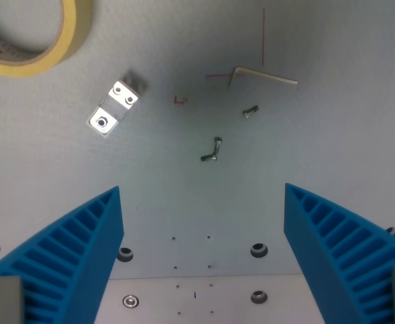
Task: Move in gripper positive y
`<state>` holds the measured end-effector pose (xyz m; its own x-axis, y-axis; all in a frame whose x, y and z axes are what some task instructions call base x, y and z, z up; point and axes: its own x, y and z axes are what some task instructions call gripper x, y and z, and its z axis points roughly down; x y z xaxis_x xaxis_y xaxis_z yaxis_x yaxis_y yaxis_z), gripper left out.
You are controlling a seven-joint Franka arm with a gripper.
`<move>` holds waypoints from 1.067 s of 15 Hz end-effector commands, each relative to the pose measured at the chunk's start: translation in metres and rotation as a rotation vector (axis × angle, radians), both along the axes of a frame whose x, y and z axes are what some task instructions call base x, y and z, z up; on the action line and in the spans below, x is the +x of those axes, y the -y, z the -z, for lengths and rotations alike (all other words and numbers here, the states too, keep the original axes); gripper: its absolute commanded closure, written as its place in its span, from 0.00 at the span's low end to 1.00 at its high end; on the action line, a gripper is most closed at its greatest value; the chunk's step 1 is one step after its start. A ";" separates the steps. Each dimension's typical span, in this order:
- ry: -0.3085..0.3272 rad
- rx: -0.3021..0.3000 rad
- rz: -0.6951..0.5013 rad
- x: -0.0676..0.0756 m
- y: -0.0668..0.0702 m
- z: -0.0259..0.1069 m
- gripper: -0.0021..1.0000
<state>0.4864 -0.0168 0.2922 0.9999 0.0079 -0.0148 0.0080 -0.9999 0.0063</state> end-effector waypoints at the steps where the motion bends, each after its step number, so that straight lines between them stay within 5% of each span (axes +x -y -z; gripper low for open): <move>1: 0.006 0.000 0.000 0.000 0.005 -0.003 0.00; 16: 0.006 0.000 0.000 0.001 0.080 -0.003 0.00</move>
